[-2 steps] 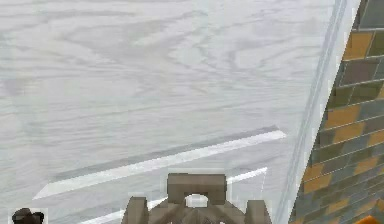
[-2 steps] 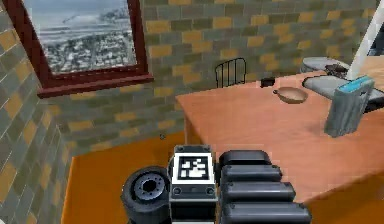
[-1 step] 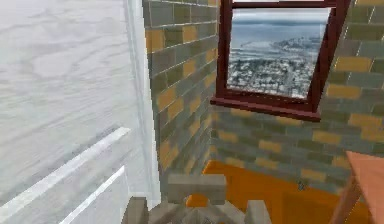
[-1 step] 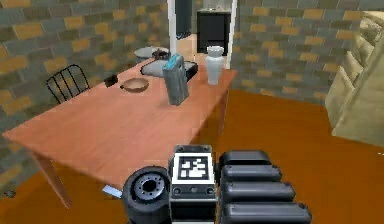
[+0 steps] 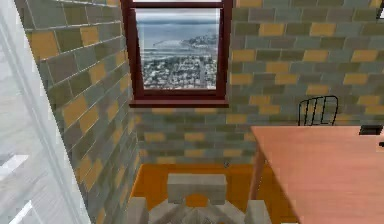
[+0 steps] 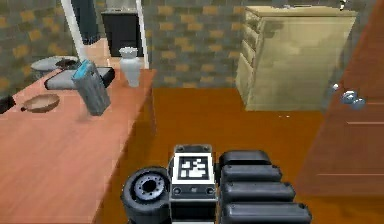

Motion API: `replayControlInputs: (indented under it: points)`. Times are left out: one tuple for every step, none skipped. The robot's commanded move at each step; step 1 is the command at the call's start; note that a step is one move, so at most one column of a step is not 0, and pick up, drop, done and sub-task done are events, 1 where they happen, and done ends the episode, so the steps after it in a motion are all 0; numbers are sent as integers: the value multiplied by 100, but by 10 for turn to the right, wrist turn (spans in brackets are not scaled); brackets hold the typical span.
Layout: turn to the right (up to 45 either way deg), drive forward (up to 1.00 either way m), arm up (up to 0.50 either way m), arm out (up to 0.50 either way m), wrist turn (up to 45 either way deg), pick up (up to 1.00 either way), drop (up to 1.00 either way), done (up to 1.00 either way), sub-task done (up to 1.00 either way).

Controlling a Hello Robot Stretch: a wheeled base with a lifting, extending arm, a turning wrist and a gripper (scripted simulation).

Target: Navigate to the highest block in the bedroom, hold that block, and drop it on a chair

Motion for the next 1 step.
replayControlInputs:
  points:
    - [0, 100, 0, 0, 0, 0, 0, 0, 0]
